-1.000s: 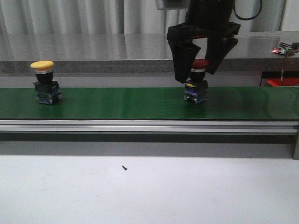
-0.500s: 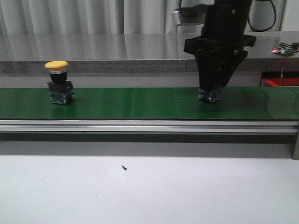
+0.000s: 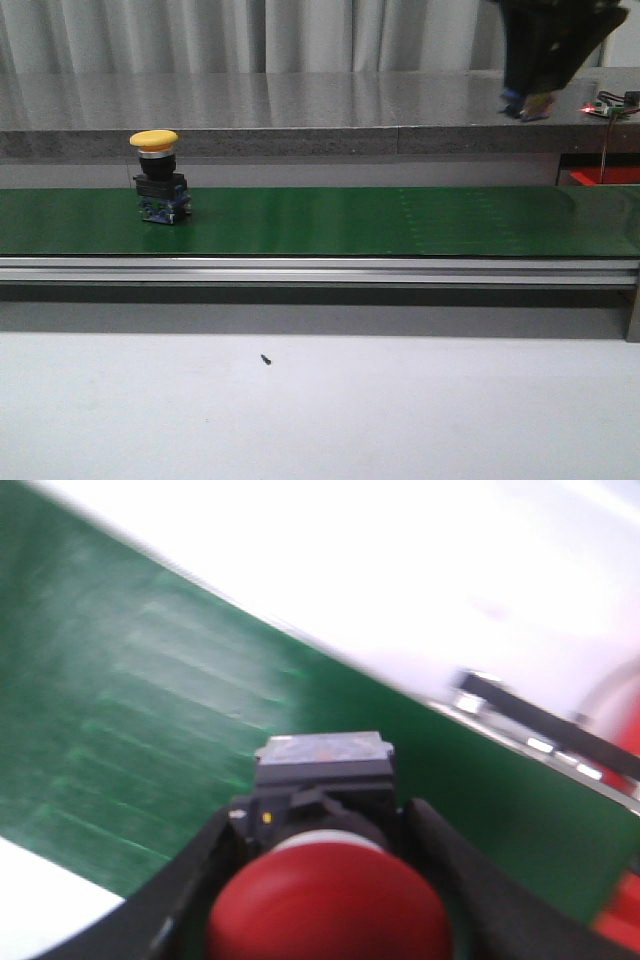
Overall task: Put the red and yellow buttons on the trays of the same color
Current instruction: 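Grasp the red button with the right gripper and lift it, then lower the red button into the red tray and open the right gripper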
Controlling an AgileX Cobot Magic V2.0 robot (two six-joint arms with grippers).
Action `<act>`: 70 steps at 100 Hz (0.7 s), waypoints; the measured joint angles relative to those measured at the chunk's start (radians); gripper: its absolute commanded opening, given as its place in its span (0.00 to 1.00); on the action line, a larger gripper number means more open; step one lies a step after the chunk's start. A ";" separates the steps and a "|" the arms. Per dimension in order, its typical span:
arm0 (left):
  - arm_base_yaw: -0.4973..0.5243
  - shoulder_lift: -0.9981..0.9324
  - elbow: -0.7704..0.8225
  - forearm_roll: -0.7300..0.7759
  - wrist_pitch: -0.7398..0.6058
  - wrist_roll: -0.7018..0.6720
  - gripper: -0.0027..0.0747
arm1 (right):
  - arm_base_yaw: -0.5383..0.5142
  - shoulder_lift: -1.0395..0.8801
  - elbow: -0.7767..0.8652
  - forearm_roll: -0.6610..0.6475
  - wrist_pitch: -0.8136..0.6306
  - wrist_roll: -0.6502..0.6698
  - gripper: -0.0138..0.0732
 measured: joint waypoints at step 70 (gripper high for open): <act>0.000 0.000 0.000 0.000 0.000 0.000 0.01 | -0.563 -0.038 0.000 0.008 0.014 0.148 0.44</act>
